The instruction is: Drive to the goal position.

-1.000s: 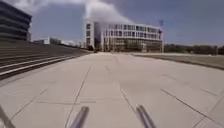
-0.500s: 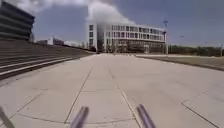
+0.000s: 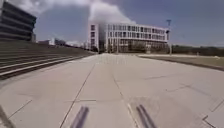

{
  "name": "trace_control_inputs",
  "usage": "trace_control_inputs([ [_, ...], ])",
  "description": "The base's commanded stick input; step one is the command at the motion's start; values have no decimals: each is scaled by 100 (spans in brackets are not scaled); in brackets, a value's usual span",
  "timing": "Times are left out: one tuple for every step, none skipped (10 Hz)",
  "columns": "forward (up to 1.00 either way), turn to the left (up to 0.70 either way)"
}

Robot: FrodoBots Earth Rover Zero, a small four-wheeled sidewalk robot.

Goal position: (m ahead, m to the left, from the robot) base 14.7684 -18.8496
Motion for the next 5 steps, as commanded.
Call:
trace_control_inputs([
  [70,0],
  [70,0],
  [70,0],
  [70,0],
  [70,0],
])
